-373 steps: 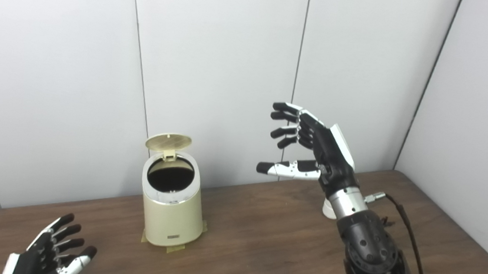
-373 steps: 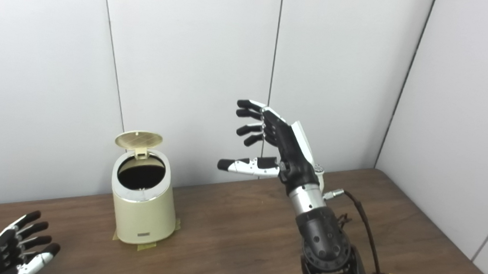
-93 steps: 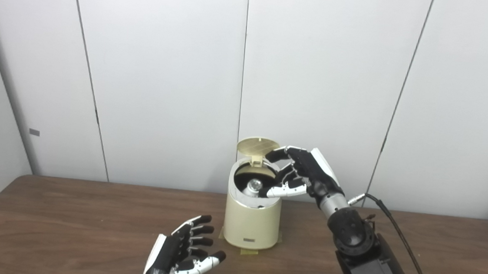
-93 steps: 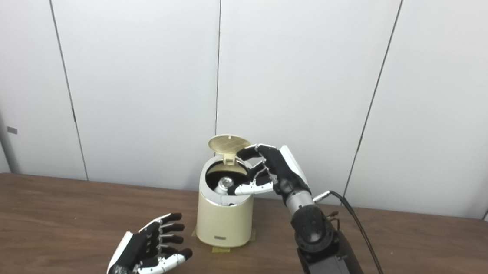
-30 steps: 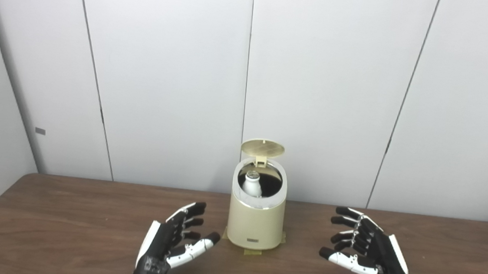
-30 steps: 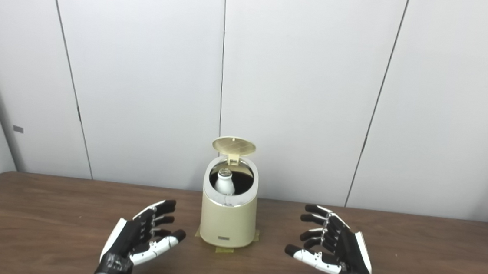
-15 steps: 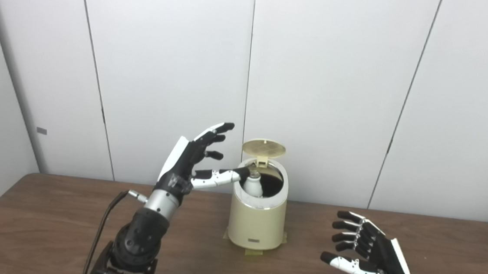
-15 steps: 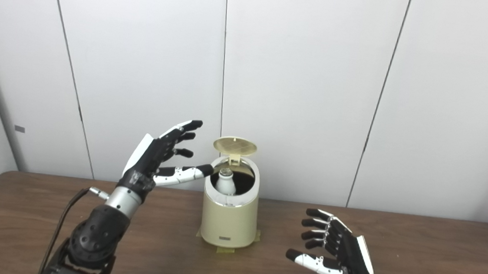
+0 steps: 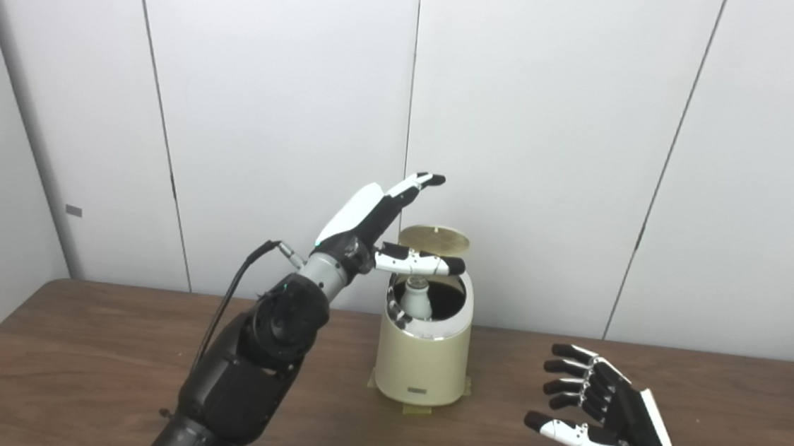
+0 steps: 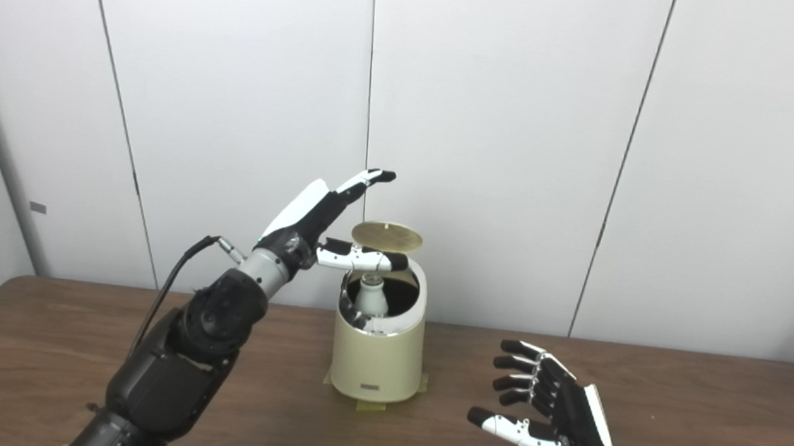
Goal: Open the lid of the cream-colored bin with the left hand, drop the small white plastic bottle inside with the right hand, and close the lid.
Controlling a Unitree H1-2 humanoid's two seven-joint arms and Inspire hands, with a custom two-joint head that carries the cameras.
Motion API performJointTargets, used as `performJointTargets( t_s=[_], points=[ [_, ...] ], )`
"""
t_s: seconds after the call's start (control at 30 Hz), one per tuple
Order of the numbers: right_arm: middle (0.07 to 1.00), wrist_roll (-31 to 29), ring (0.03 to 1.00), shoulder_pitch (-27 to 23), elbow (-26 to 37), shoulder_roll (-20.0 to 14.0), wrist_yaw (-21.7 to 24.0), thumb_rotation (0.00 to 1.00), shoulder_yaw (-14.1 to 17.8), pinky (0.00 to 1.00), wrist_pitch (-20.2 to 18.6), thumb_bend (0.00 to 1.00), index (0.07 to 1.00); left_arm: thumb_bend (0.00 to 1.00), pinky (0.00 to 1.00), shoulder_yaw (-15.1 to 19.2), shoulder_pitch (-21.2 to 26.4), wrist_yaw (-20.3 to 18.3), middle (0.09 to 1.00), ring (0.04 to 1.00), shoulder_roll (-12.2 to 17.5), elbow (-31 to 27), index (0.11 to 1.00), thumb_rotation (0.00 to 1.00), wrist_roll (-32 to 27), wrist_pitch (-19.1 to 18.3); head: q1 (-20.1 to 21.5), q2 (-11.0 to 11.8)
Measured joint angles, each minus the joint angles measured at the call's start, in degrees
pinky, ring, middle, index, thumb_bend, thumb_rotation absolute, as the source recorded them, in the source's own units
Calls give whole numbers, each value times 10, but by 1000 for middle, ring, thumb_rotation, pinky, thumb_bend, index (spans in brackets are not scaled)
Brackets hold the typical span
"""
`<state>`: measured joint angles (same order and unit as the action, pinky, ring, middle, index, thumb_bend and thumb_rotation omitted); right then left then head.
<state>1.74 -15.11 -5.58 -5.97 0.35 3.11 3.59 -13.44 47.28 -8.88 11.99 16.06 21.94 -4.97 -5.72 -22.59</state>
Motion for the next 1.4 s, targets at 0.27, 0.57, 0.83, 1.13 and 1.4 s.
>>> performJointTargets(
  t_s=[0.27, 0.57, 0.83, 1.13, 1.4],
  points=[
    [645, -1, 554, 0, 3, 0, 0, 98, 0, 464, 0, 726, 685, 984, 1000, -27, 2, -23, 929, 1000, 14, 10, 842, 449, 45, -12, 6, -2],
    [653, -3, 577, 0, 5, 2, 0, 104, 0, 472, -1, 710, 683, 989, 1000, -32, -6, -42, 846, 1000, 37, -29, 770, 463, 71, -24, 6, -3],
    [665, -10, 565, 2, 16, 7, 2, 111, -2, 437, -15, 708, 695, 1000, 1000, -53, -18, -54, 828, 1000, 63, -69, 770, 480, 113, -16, 8, -4],
    [654, -11, 555, 5, 21, 12, 2, 79, -4, 446, -27, 701, 689, 1000, 1000, -52, -37, -88, 838, 1000, 78, -118, 794, 455, 116, -7, 9, -6],
    [653, -6, 539, 3, 23, 13, 2, 77, -5, 436, -27, 700, 690, 993, 1000, -53, -54, -102, 836, 1000, 79, -127, 798, 434, 119, -3, 12, -11]
  ],
)
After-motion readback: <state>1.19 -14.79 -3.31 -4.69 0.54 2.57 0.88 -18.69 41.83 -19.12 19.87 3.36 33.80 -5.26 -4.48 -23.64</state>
